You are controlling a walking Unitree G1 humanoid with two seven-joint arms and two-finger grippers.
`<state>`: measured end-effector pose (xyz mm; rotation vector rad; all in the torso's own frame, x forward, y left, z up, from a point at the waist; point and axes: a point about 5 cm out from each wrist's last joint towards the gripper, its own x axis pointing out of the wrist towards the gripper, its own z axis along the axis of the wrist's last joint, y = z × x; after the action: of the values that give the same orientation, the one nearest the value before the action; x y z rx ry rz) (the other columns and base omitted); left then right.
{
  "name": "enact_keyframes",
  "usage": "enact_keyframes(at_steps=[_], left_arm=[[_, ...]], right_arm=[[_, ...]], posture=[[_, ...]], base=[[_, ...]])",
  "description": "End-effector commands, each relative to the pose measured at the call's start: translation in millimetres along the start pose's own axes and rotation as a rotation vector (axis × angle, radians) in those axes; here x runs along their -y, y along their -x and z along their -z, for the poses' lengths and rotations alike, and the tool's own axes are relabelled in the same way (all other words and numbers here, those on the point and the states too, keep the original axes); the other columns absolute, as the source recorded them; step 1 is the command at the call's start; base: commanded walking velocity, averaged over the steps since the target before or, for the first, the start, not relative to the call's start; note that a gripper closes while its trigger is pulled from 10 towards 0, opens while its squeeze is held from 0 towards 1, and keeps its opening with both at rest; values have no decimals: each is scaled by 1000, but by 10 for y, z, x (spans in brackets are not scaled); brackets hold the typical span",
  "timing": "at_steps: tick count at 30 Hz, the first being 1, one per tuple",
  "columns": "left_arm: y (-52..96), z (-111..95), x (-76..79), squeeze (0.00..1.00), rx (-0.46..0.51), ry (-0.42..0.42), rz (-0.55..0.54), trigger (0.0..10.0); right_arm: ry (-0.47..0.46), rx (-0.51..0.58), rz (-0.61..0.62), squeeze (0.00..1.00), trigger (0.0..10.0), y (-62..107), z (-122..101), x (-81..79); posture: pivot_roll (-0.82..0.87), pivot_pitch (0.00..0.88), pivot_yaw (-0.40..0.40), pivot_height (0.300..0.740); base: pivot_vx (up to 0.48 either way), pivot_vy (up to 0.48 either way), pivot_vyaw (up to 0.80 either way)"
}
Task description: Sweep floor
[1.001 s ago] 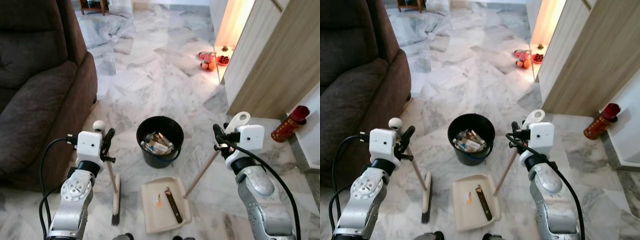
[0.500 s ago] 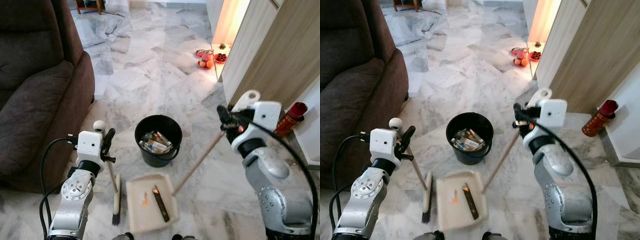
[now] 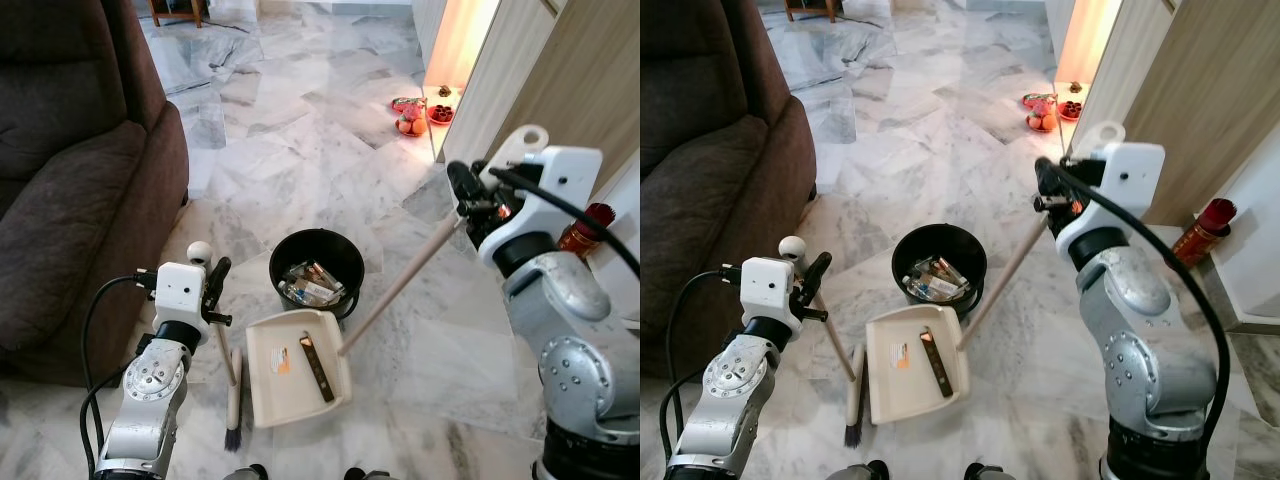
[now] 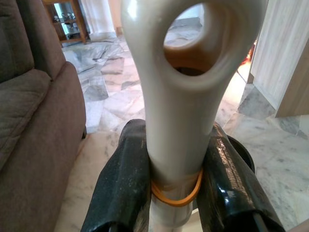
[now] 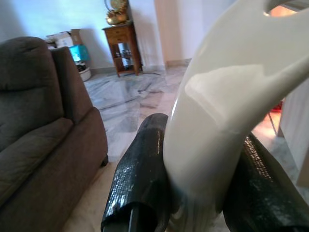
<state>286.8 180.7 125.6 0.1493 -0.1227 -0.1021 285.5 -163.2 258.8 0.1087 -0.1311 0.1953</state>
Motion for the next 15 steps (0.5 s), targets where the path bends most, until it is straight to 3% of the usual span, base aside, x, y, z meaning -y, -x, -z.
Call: enact_keyframes(at_steps=[1, 7, 15], left_arm=[[-18, -58, 1, 0, 39, -6, 7, 10000], [-25, -69, 8, 0, 44, -4, 9, 10000], [-25, -76, 11, 0, 52, 0, 5, 10000]], right_arm=[[40, 54, -31, 0, 10000, 53, -178, -9], [24, 110, -28, 0, 10000, 33, -302, -17], [-34, 280, 31, 0, 10000, -19, -585, 28]], posture=[[92, 182, -15, 740], [93, 177, -15, 740], [98, 162, -17, 740]], base=[[0, 0, 0], [0, 0, 0], [0, 0, 0]])
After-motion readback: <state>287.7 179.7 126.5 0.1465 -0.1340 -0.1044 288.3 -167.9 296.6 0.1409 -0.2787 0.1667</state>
